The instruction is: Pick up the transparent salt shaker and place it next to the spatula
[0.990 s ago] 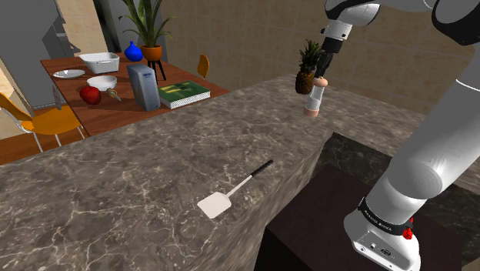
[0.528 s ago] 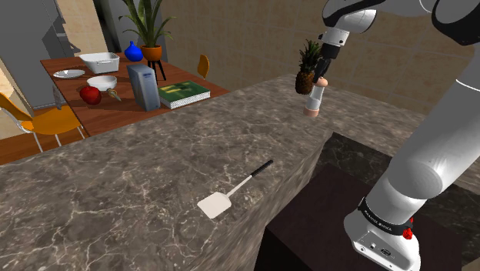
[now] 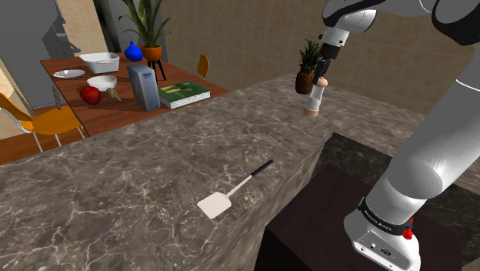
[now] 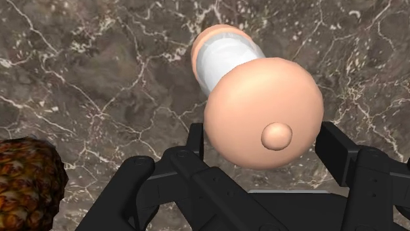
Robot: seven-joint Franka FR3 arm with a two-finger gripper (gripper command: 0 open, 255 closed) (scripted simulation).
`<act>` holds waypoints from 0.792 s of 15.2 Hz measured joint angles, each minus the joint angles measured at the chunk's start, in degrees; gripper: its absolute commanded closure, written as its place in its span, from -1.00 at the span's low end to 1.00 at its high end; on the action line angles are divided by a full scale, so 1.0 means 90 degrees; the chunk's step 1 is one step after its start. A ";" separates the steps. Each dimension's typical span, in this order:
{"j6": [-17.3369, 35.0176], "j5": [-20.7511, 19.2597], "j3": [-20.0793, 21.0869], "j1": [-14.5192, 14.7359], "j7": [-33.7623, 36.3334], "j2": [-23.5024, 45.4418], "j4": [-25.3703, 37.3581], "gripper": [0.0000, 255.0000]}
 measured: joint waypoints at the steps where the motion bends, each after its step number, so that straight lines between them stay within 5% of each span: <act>1: 0.0000 0.0000 0.0000 0.0000 0.0000 0.0000 0.0000 1.00; 12: -0.0423 -0.0046 0.0008 0.0003 0.0080 -0.0059 0.0374 1.00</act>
